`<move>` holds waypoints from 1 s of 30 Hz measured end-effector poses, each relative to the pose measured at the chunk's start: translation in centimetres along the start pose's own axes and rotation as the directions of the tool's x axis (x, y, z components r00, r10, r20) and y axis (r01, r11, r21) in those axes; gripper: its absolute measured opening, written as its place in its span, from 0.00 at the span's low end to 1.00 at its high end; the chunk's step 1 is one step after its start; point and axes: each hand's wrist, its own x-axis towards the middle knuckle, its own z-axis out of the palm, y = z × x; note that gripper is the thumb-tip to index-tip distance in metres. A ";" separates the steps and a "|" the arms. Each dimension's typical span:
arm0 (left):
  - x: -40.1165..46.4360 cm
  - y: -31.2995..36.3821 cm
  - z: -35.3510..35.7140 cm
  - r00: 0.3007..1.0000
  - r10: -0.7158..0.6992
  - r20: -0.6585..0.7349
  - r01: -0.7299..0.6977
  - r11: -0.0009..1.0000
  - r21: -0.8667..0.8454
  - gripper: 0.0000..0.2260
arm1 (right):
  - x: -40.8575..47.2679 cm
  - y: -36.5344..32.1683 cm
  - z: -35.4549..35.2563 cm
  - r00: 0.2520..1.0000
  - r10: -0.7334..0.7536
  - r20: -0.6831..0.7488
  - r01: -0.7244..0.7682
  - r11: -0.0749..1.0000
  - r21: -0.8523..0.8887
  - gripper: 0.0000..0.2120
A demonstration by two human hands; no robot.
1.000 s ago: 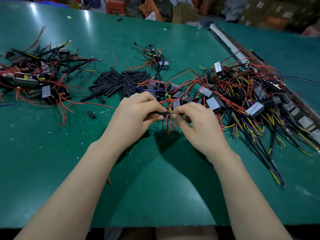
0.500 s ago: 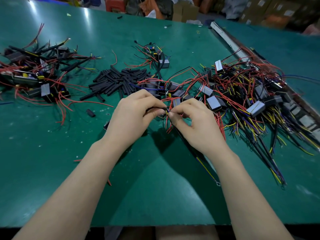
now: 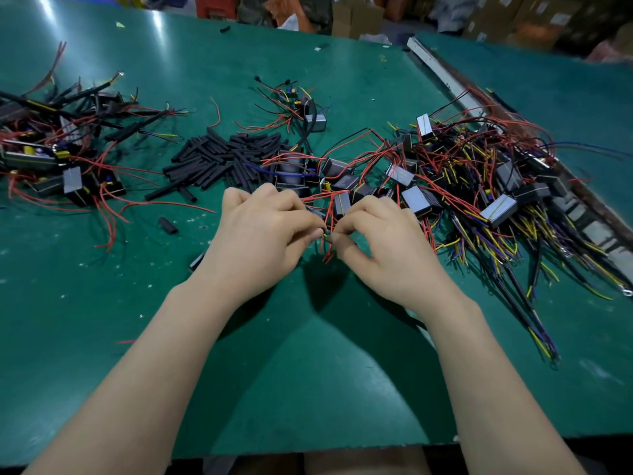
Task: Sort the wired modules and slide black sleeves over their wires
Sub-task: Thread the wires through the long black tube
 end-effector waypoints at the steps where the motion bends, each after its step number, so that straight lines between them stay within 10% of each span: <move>1: 0.0 0.0 0.0 1.000 -0.015 0.001 0.015 1.000 -0.005 0.10 | 0.0 0.0 0.0 1.000 0.026 -0.011 -0.025 0.999 0.041 0.04; 12: 0.4 -0.7 -0.1 0.999 -0.002 0.042 0.013 0.969 -0.245 0.08 | 0.0 0.1 -0.2 0.995 0.092 0.032 -0.097 0.929 0.358 0.04; 19: 0.6 -1.0 -0.4 0.968 -0.208 0.143 0.252 0.814 -0.524 0.09 | 0.0 0.3 0.2 0.999 0.044 -0.014 -0.037 0.941 0.337 0.04; 30: 0.6 -0.7 -0.5 0.970 -0.205 0.133 0.241 0.715 -0.657 0.11 | 0.1 0.0 0.0 0.997 0.028 -0.075 0.002 0.929 0.370 0.05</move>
